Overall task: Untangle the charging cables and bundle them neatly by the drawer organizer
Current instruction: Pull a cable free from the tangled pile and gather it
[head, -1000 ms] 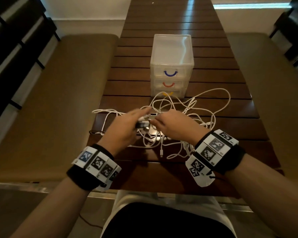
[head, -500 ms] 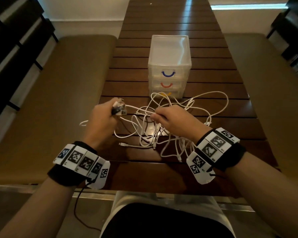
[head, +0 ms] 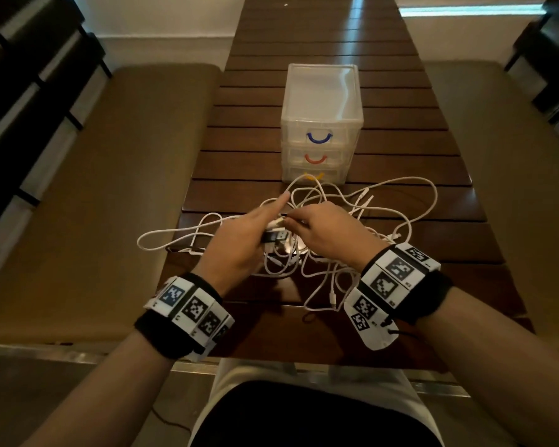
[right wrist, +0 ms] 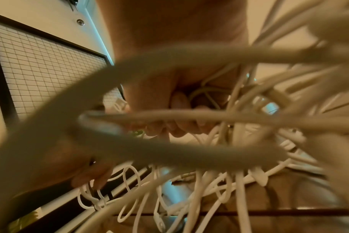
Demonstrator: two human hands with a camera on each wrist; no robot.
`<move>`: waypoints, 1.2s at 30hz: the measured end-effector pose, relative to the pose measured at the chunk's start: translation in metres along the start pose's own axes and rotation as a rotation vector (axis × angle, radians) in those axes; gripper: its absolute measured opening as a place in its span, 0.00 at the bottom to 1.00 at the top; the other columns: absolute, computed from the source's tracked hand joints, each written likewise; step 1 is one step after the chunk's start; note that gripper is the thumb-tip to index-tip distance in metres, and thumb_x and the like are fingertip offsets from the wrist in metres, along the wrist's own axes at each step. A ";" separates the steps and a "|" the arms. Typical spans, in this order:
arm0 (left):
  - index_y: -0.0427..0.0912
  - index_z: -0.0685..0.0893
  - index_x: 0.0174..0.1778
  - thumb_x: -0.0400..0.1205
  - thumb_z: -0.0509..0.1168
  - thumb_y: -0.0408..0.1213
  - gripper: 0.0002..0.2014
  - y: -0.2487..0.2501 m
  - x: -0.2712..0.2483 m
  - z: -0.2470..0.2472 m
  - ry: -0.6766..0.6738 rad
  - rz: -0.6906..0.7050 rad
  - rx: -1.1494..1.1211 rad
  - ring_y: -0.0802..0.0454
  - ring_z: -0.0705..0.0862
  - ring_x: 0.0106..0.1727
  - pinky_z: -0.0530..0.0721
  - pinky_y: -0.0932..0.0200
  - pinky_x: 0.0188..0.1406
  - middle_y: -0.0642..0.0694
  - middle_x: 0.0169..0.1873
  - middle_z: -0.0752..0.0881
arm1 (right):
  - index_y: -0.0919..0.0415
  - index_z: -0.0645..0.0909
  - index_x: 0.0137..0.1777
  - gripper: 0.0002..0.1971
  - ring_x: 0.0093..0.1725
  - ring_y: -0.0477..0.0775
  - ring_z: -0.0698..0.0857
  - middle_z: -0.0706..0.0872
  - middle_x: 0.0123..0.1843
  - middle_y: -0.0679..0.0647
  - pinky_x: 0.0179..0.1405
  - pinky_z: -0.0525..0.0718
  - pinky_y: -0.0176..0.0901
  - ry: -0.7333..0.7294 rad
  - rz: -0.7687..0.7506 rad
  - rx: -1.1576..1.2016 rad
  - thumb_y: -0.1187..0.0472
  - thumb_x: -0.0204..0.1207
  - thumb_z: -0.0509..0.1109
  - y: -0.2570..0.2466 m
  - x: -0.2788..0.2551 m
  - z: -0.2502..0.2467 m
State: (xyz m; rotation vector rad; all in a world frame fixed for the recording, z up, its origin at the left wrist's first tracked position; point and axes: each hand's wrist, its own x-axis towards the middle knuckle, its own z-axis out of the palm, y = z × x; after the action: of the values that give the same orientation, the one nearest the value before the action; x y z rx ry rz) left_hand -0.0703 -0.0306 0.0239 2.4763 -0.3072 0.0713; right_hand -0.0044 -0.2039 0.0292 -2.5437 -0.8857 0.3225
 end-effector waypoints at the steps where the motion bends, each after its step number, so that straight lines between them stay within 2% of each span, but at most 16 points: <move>1: 0.48 0.69 0.80 0.74 0.63 0.20 0.37 0.000 0.001 0.004 -0.050 -0.011 0.062 0.44 0.82 0.67 0.81 0.42 0.65 0.46 0.71 0.80 | 0.56 0.84 0.65 0.17 0.44 0.53 0.83 0.87 0.44 0.51 0.45 0.78 0.47 -0.004 -0.020 -0.022 0.51 0.88 0.58 -0.001 -0.001 0.000; 2: 0.47 0.74 0.76 0.75 0.64 0.24 0.32 0.000 0.002 0.005 -0.083 -0.031 0.127 0.41 0.83 0.62 0.82 0.40 0.59 0.46 0.66 0.82 | 0.55 0.84 0.65 0.16 0.43 0.52 0.82 0.87 0.44 0.51 0.43 0.76 0.45 -0.017 -0.038 -0.044 0.52 0.88 0.58 -0.002 -0.002 0.001; 4: 0.45 0.82 0.60 0.78 0.64 0.28 0.16 0.001 0.006 0.004 -0.095 -0.082 0.234 0.40 0.84 0.54 0.81 0.45 0.51 0.45 0.53 0.85 | 0.56 0.85 0.61 0.16 0.42 0.53 0.83 0.87 0.43 0.51 0.40 0.74 0.44 -0.045 -0.045 -0.079 0.51 0.88 0.58 0.001 -0.002 0.003; 6: 0.44 0.80 0.48 0.79 0.64 0.30 0.06 0.003 0.007 -0.001 -0.093 -0.095 0.277 0.40 0.83 0.49 0.78 0.48 0.44 0.44 0.45 0.86 | 0.56 0.86 0.55 0.17 0.40 0.52 0.84 0.88 0.41 0.52 0.38 0.76 0.45 -0.062 -0.028 -0.061 0.48 0.87 0.58 0.006 -0.002 0.004; 8: 0.47 0.76 0.43 0.80 0.63 0.30 0.06 0.003 0.007 -0.006 -0.072 -0.098 0.267 0.41 0.83 0.45 0.75 0.50 0.40 0.46 0.40 0.84 | 0.54 0.84 0.49 0.16 0.35 0.47 0.81 0.85 0.37 0.50 0.35 0.76 0.43 -0.065 -0.023 -0.024 0.47 0.87 0.59 0.008 -0.002 0.004; 10: 0.49 0.72 0.40 0.81 0.62 0.30 0.10 0.001 0.007 -0.011 -0.035 -0.111 0.224 0.42 0.82 0.42 0.72 0.52 0.36 0.50 0.36 0.80 | 0.54 0.81 0.44 0.16 0.30 0.41 0.76 0.80 0.32 0.46 0.30 0.70 0.38 -0.035 -0.021 -0.001 0.47 0.87 0.59 0.008 -0.003 0.004; 13: 0.47 0.75 0.40 0.81 0.61 0.30 0.08 -0.002 0.005 -0.017 0.025 -0.146 0.182 0.43 0.81 0.39 0.76 0.50 0.37 0.50 0.35 0.81 | 0.56 0.83 0.46 0.17 0.30 0.40 0.74 0.79 0.31 0.44 0.28 0.65 0.35 0.004 -0.007 0.012 0.47 0.87 0.60 0.007 -0.004 0.005; 18: 0.49 0.74 0.39 0.81 0.61 0.26 0.12 -0.009 0.000 -0.023 0.124 -0.150 0.207 0.55 0.74 0.33 0.65 0.65 0.29 0.57 0.30 0.75 | 0.56 0.84 0.47 0.16 0.32 0.40 0.76 0.80 0.33 0.45 0.30 0.68 0.35 -0.007 0.000 0.058 0.48 0.86 0.61 0.004 -0.004 0.001; 20: 0.50 0.74 0.39 0.81 0.62 0.25 0.13 -0.013 0.000 -0.026 0.160 -0.171 0.215 0.56 0.73 0.31 0.67 0.62 0.29 0.57 0.29 0.75 | 0.57 0.85 0.48 0.15 0.34 0.41 0.78 0.82 0.35 0.46 0.32 0.71 0.36 -0.004 0.003 0.081 0.48 0.85 0.63 0.004 -0.002 -0.004; 22: 0.48 0.77 0.41 0.82 0.61 0.25 0.11 -0.018 -0.001 -0.030 0.183 -0.222 0.205 0.50 0.78 0.34 0.74 0.54 0.33 0.52 0.31 0.79 | 0.54 0.83 0.47 0.12 0.42 0.44 0.81 0.83 0.39 0.45 0.42 0.75 0.41 -0.024 0.010 0.083 0.47 0.84 0.66 0.006 -0.002 -0.009; 23: 0.46 0.79 0.43 0.82 0.61 0.26 0.10 -0.020 -0.001 -0.032 0.196 -0.245 0.203 0.48 0.80 0.36 0.78 0.52 0.35 0.49 0.33 0.81 | 0.50 0.81 0.46 0.09 0.50 0.45 0.81 0.83 0.43 0.44 0.53 0.75 0.45 -0.041 0.013 0.043 0.47 0.83 0.66 0.009 -0.002 -0.010; 25: 0.45 0.82 0.46 0.83 0.61 0.26 0.09 -0.024 -0.001 -0.034 0.201 -0.261 0.214 0.45 0.82 0.38 0.82 0.48 0.38 0.46 0.35 0.83 | 0.45 0.78 0.46 0.05 0.63 0.46 0.77 0.82 0.49 0.40 0.72 0.64 0.58 -0.044 0.042 -0.037 0.47 0.82 0.67 0.012 -0.004 -0.010; 26: 0.44 0.82 0.47 0.83 0.60 0.26 0.09 -0.024 -0.001 -0.034 0.193 -0.257 0.215 0.44 0.82 0.38 0.83 0.47 0.39 0.45 0.35 0.84 | 0.44 0.79 0.48 0.02 0.66 0.47 0.76 0.82 0.53 0.40 0.75 0.62 0.61 -0.038 0.054 -0.044 0.50 0.81 0.68 0.014 -0.005 -0.010; 28: 0.44 0.82 0.48 0.83 0.60 0.27 0.08 -0.024 -0.002 -0.034 0.180 -0.261 0.196 0.45 0.81 0.38 0.83 0.46 0.39 0.45 0.36 0.83 | 0.46 0.80 0.60 0.11 0.69 0.48 0.76 0.80 0.63 0.43 0.72 0.68 0.60 -0.029 0.054 -0.025 0.55 0.79 0.71 0.017 -0.010 -0.005; 31: 0.44 0.82 0.48 0.84 0.61 0.28 0.07 -0.026 -0.003 -0.034 0.169 -0.275 0.161 0.47 0.81 0.38 0.82 0.48 0.38 0.46 0.35 0.83 | 0.49 0.74 0.74 0.27 0.69 0.47 0.76 0.69 0.75 0.46 0.67 0.79 0.49 0.024 0.071 0.077 0.54 0.76 0.75 0.022 -0.020 -0.001; 36: 0.42 0.83 0.49 0.83 0.61 0.26 0.09 -0.029 -0.007 -0.033 0.183 -0.289 0.155 0.44 0.81 0.38 0.79 0.49 0.36 0.43 0.36 0.84 | 0.53 0.76 0.73 0.28 0.74 0.51 0.75 0.65 0.81 0.48 0.70 0.79 0.53 0.102 0.145 0.049 0.51 0.74 0.76 0.027 -0.028 0.004</move>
State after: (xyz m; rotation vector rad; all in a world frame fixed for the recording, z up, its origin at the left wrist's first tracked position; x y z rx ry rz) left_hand -0.0695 0.0131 0.0324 2.6176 0.1402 0.2056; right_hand -0.0131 -0.2396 0.0149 -2.5594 -0.6499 0.2522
